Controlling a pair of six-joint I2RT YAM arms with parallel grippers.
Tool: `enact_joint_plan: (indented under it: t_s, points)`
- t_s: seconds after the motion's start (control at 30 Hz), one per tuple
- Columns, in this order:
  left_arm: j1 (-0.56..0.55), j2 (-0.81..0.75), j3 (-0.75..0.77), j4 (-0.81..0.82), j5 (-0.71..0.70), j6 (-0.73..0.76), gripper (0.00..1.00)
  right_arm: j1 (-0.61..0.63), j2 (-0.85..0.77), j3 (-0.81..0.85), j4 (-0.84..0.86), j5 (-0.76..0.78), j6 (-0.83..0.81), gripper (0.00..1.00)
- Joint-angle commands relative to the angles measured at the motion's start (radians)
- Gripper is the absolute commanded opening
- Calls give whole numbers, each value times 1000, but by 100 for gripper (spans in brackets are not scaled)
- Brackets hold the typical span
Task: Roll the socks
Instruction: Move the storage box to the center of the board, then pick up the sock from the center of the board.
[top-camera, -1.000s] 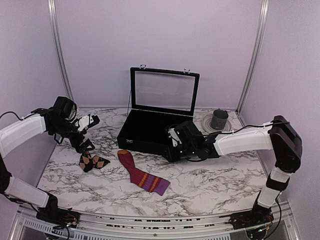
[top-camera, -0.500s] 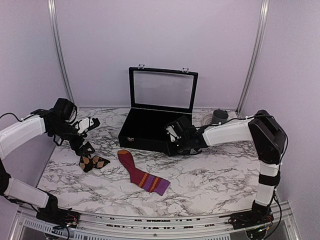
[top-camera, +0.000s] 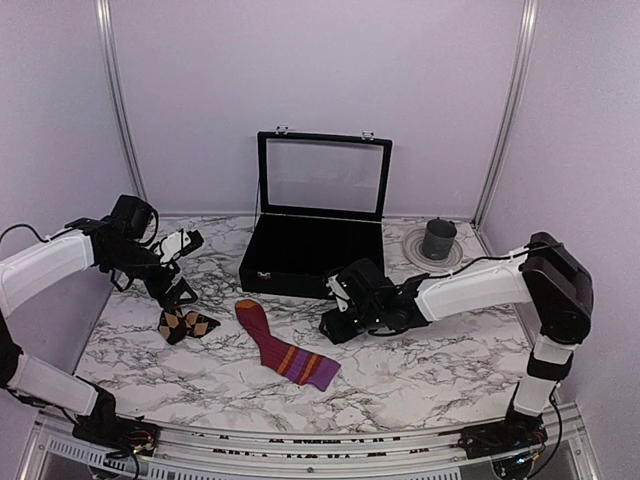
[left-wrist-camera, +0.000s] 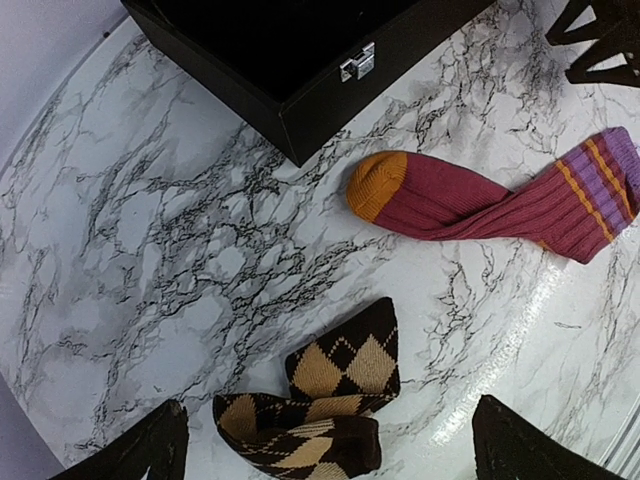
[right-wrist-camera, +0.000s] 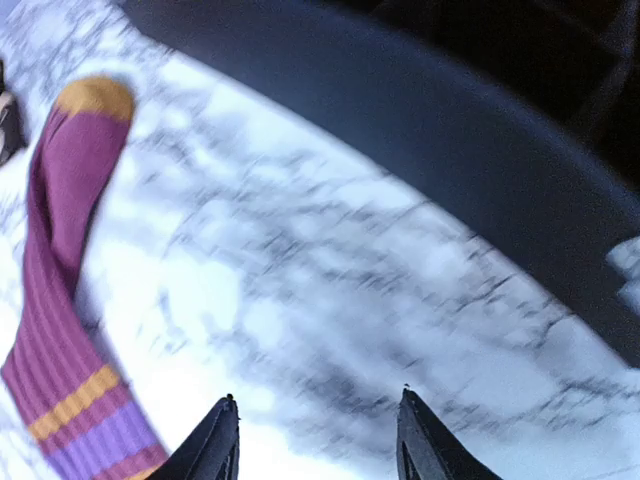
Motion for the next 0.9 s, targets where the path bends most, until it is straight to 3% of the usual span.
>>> enact_joint_plan:
  t_s: [0.0, 0.33, 0.5, 0.87]
  points:
    - [-50, 79, 21, 10, 46, -16, 99, 139, -86, -108, 64, 20, 43, 53]
    - [-175, 354, 171, 50, 27, -55, 99, 308, -127, -217, 89, -1, 182, 53]
    - [-227, 435, 192, 128, -38, -105, 99, 351, -130, -247, 106, 24, 228, 49]
    - [-282, 577, 285, 110, -89, -174, 91, 441, -137, -229, 73, 95, 235, 43]
